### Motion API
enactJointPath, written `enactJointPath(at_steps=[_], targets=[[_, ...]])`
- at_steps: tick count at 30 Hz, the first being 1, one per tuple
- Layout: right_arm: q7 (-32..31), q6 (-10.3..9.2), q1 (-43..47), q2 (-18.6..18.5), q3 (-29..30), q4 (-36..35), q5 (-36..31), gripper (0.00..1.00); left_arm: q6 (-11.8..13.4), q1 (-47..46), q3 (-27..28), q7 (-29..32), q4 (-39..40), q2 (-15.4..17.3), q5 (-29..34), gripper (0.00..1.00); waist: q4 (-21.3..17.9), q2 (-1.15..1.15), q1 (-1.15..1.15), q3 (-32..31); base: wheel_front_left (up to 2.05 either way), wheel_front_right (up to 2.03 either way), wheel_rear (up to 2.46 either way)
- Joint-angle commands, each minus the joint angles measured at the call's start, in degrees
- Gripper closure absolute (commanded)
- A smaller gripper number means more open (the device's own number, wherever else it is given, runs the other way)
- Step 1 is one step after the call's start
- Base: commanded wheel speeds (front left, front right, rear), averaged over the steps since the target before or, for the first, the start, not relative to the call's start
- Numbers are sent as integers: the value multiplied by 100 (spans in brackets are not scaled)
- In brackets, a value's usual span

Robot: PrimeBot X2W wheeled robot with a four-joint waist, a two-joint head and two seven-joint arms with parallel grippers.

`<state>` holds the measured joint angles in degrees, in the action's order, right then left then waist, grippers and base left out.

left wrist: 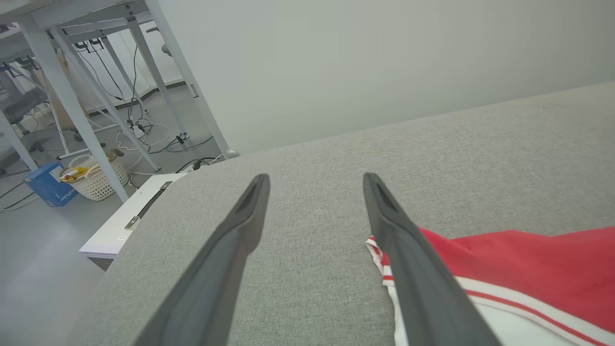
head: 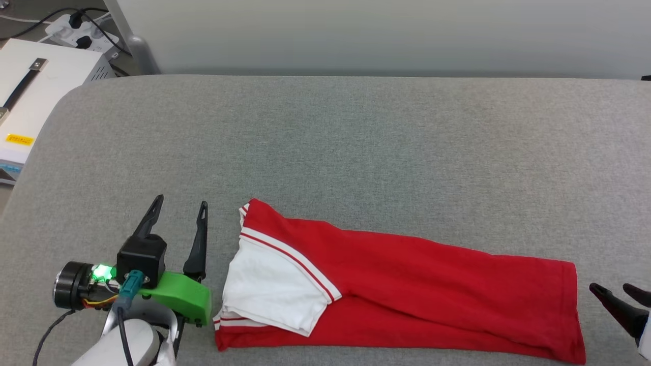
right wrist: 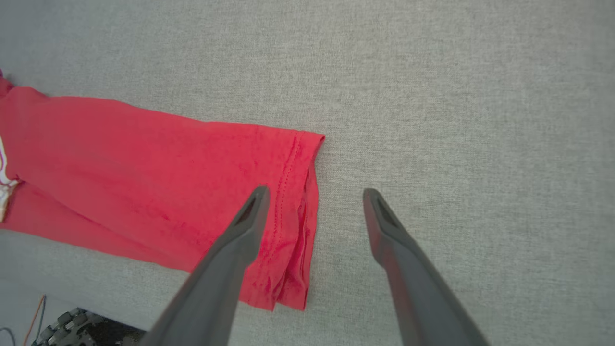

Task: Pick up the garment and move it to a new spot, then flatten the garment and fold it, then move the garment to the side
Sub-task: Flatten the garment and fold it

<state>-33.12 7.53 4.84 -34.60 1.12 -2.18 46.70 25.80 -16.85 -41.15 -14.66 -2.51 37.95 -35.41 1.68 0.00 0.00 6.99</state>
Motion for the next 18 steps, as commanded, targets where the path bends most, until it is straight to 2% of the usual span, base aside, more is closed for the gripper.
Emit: enactJointPath(at_steps=[1,8,18], targets=[[-65,-4,-144,49,-51,106,74,0,20,159,154,-33,27,-95,182,0,64,0,0,62,0,0,0],[-135,-4,-457,187,-352,820,204,0,-126,634,1174,-33,105,-676,969,0,258,0,0,196,0,0,0],[-42,-4,-594,207,-895,1264,502,0,-609,1206,2283,-33,243,-1507,1793,0,413,0,0,311,0,0,0]])
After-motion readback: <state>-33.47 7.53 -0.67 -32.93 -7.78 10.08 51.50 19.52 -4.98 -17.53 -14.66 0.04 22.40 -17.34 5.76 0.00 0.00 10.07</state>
